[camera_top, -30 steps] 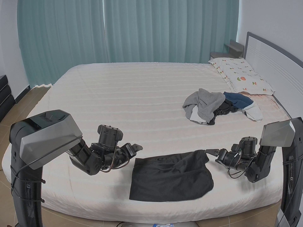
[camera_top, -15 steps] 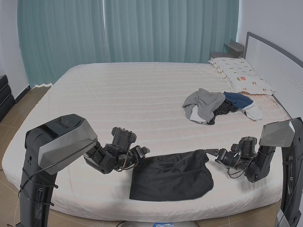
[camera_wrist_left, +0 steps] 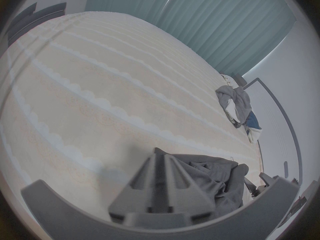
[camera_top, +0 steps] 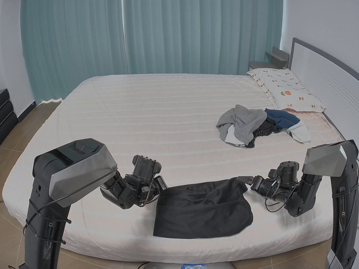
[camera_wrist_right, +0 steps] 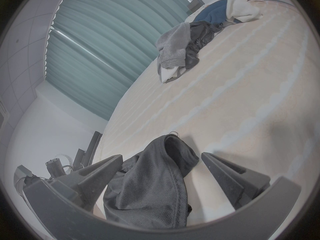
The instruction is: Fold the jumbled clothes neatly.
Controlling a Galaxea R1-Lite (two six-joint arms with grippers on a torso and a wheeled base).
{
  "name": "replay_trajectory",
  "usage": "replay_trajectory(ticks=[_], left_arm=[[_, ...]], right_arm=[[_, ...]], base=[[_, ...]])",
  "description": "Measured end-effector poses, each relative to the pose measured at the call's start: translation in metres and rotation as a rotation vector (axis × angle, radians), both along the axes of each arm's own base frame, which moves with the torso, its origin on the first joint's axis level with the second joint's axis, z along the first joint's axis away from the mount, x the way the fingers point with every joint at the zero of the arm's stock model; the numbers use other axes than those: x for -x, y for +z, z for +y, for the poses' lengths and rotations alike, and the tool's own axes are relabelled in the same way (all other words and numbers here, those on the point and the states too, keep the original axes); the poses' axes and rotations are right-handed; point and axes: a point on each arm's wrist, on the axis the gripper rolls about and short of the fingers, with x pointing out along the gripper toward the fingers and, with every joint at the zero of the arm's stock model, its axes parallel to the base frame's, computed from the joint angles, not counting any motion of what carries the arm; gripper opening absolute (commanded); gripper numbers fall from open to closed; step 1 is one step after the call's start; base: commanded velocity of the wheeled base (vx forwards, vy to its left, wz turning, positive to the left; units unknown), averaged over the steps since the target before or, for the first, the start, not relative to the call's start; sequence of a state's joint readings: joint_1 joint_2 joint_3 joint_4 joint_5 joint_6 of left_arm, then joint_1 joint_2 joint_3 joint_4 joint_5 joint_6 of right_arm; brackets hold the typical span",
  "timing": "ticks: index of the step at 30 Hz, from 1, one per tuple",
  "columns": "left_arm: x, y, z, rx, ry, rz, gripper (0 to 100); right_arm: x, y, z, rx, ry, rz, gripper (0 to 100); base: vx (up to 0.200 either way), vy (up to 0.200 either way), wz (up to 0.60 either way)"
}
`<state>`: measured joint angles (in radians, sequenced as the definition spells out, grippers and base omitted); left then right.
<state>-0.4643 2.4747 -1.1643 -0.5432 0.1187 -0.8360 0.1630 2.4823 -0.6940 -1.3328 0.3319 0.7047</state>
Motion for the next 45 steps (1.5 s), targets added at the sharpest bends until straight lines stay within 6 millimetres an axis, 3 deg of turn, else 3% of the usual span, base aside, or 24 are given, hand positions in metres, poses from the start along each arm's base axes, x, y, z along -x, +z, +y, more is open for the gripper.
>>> replay_trajectory(ticks=[10, 11, 17, 34, 35, 45], left_arm=[[-0.005, -0.002, 0.003, 0.019, 0.031, -0.044, 0], [-0.006, -0.002, 0.003, 0.024, 0.026, -0.044, 100], [-0.006, -0.002, 0.0, 0.046, -0.005, -0.042, 100], [0.0, -0.003, -0.019, 0.05, -0.067, -0.055, 100], [-0.001, -0.003, -0.02, 0.049, -0.067, -0.057, 0], [-0.003, -0.01, -0.016, -0.039, -0.032, -0.077, 0]], right_arm=[[-0.014, -0.003, 0.015, 0.073, 0.064, 0.014, 100], [-0.017, -0.002, 0.017, 0.071, 0.062, 0.01, 100], [-0.027, 0.001, 0.025, -0.003, 0.022, 0.022, 100], [-0.024, -0.004, 0.031, -0.023, 0.017, 0.042, 100], [-0.024, -0.005, 0.031, -0.024, 0.017, 0.042, 100], [-0.023, -0.005, 0.03, -0.021, 0.007, 0.035, 100]], base=[[0.0, 0.0, 0.0], [0.0, 0.0, 0.0], [0.0, 0.0, 0.0], [0.0, 0.0, 0.0], [0.0, 0.0, 0.0], [0.0, 0.0, 0.0]])
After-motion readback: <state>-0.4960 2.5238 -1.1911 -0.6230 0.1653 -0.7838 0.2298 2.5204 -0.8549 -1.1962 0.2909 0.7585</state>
